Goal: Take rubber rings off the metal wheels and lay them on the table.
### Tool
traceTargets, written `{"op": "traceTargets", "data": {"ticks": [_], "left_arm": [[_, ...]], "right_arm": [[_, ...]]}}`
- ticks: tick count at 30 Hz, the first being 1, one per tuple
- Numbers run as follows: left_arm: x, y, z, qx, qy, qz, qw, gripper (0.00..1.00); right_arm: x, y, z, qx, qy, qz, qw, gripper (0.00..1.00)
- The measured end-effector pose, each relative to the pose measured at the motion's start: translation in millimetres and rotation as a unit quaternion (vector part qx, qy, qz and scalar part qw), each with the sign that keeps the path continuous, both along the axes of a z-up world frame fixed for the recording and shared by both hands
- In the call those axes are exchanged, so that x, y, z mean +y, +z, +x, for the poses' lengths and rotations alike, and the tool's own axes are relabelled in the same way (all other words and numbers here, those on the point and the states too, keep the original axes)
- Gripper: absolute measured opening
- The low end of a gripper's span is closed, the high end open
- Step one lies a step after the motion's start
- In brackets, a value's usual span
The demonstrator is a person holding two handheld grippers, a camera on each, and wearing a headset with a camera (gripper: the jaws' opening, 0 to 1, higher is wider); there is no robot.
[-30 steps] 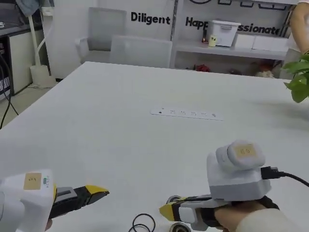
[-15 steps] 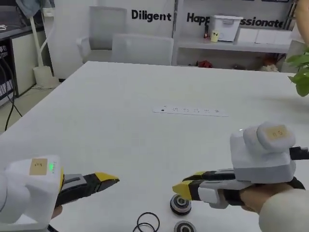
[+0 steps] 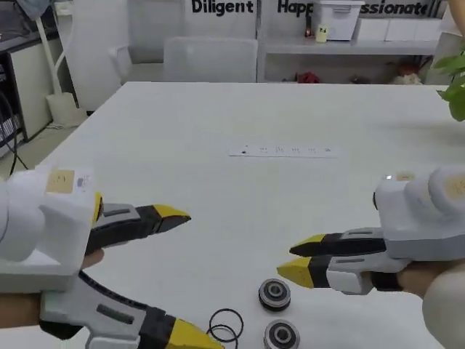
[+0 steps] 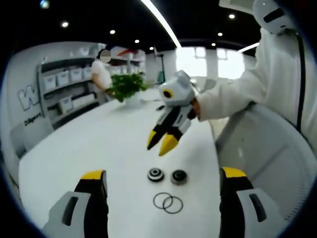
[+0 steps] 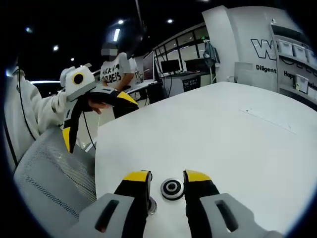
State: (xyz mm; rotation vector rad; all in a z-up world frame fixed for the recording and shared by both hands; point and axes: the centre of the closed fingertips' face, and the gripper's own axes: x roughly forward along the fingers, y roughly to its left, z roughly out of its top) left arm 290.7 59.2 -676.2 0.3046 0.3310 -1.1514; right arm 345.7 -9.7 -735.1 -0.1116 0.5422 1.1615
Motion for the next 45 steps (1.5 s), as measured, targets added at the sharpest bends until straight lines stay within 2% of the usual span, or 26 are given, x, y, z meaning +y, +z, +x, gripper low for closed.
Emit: {"op": "traceTargets", "data": {"ticks": [4,7,10,13,18,21,24,26,28,31,33,35,42,43,45], "left_arm": [[-11.3,4.9,8.8,-0.006,-0.019,0.001,0.9998,0.94],[-20.5,7.2,20.6,-0.011,-0.031,-0.003,0.9995,0.93],[-27.5,3.5,36.8,-0.022,-0.034,0.008,0.9992,0.9],[-35.6,1.7,48.7,-0.026,-0.038,0.008,0.9989,0.89],[-48.1,-1.6,60.7,-0.029,-0.045,-0.003,0.9986,0.87],[-53.4,-11.3,66.7,-0.03,-0.049,0.001,0.9983,0.82],[-56.6,-22.8,67.9,-0.026,-0.056,0.007,0.9981,0.76],[-59.7,-27.5,68.8,-0.035,-0.057,0.004,0.9977,0.7],[-64.0,-32.2,67.5,-0.023,-0.06,-0.007,0.9979,0.63],[-68.8,-40.8,67.0,-0.022,-0.059,-0.012,0.9979,0.58],[-70.7,-49.8,65.4,-0.016,-0.061,-0.005,0.998,0.54],[-71.6,-60.2,61.9,0.002,-0.063,0.002,0.998,0.51],[-73.3,-77.3,57.2,0.016,-0.059,0.006,0.9981,0.39],[-72.2,-83.0,58.5,0.021,-0.053,0.013,0.9983,0.39],[-68.9,-94.7,59.6,0.017,-0.05,0.038,0.9979,0.38]], "right_arm": [[-6.6,-3.5,4.6,-0.004,-0.004,0.002,1.0,0.26],[-11.3,-7.8,8.1,-0.011,-0.007,-0.001,0.9999,0.25],[-13.0,-12.2,9.7,0.0,-0.01,0.003,0.9999,0.25],[-18.7,-23.2,14.4,0.004,-0.013,-0.008,0.9999,0.26],[-19.9,-36.7,12.2,0.013,-0.009,-0.021,0.9997,0.29],[-18.8,-42.7,10.9,0.009,0.002,-0.025,0.9997,0.3],[-16.1,-47.5,8.4,0.011,0.011,-0.028,0.9995,0.3],[-14.7,-50.3,7.0,0.011,0.015,-0.032,0.9993,0.3],[-13.2,-52.4,5.3,0.01,0.019,-0.036,0.9991,0.29],[-11.1,-56.2,3.5,0.007,0.027,-0.042,0.9987,0.27],[-10.2,-59.1,2.5,0.005,0.031,-0.047,0.9984,0.26],[-9.5,-62.3,0.8,0.005,0.036,-0.051,0.998,0.25],[-4.3,-66.7,-2.5,-0.001,0.046,-0.057,0.9973,0.24],[-3.3,-67.2,-3.1,-0.004,0.048,-0.058,0.9971,0.23],[-2.1,-69.3,-3.9,-0.012,0.054,-0.065,0.9964,0.23]]}}
